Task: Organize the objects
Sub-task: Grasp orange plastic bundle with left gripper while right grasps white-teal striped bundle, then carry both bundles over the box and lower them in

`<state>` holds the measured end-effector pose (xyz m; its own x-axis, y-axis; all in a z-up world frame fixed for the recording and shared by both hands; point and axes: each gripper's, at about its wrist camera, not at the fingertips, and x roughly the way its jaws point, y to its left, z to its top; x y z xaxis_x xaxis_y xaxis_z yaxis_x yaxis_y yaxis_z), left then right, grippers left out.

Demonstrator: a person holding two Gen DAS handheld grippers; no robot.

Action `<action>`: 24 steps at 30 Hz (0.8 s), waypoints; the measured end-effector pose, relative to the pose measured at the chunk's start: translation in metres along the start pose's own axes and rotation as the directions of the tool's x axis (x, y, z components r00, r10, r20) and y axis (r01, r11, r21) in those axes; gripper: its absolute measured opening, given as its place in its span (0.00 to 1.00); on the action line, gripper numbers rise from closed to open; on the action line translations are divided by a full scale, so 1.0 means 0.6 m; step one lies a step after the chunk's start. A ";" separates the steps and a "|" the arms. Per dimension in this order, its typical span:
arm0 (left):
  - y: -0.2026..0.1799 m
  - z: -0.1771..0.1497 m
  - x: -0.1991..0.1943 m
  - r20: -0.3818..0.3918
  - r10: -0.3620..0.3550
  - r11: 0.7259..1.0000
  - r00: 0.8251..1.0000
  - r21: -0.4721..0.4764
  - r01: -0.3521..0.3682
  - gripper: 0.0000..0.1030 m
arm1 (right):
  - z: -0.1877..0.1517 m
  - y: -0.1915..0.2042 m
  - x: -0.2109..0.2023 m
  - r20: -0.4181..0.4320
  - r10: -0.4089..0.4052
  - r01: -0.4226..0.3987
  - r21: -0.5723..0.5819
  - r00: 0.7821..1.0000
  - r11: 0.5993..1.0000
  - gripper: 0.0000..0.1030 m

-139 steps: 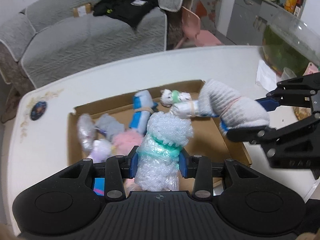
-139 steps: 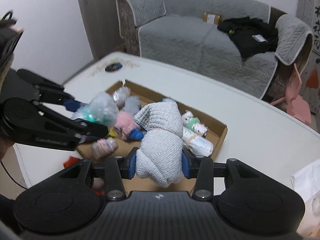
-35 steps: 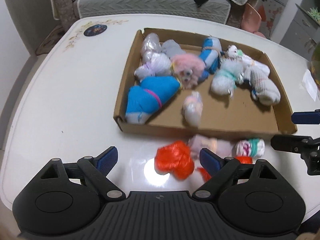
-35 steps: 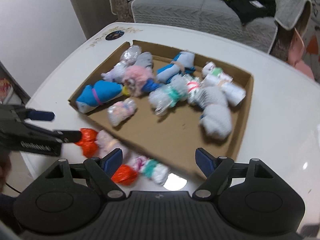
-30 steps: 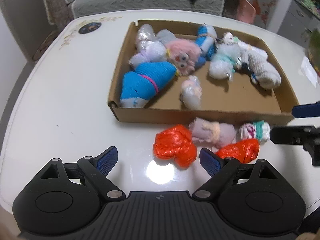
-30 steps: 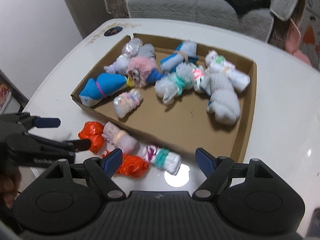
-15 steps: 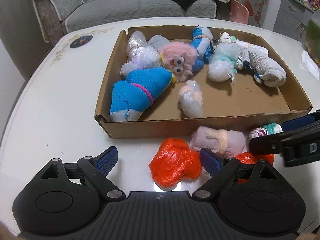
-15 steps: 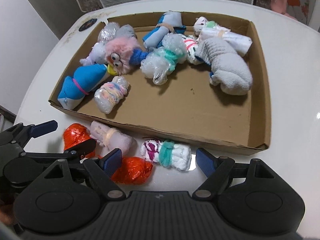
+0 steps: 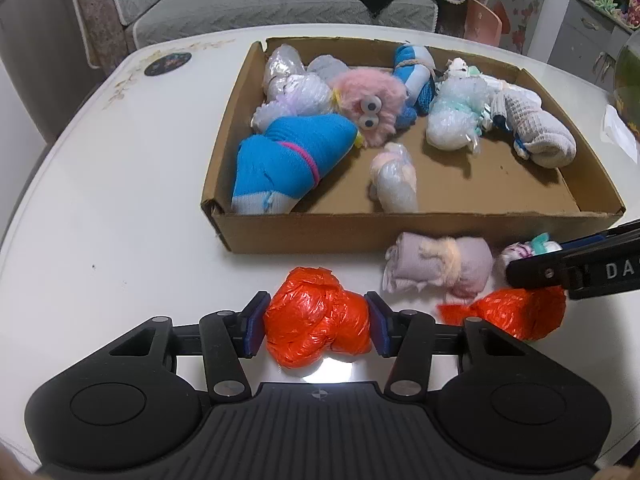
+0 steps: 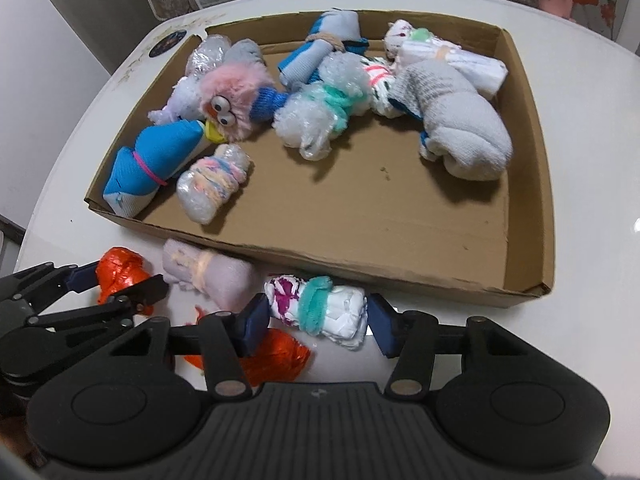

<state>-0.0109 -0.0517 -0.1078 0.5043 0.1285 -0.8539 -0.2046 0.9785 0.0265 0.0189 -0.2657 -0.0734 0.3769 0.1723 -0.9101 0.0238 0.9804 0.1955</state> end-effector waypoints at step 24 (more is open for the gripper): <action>-0.006 0.137 -0.155 0.086 -0.005 0.990 0.996 0.139 -0.007 0.54 | 0.021 -0.114 -0.181 0.262 -0.058 0.093 -0.124 0.963 0.988 0.46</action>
<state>0.0121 -0.0541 0.0142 0.5752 0.1368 -0.8065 -0.0897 0.9905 0.1041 -0.0119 -0.3526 0.0168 0.6044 0.0841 -0.7922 -0.0561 0.9964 0.0630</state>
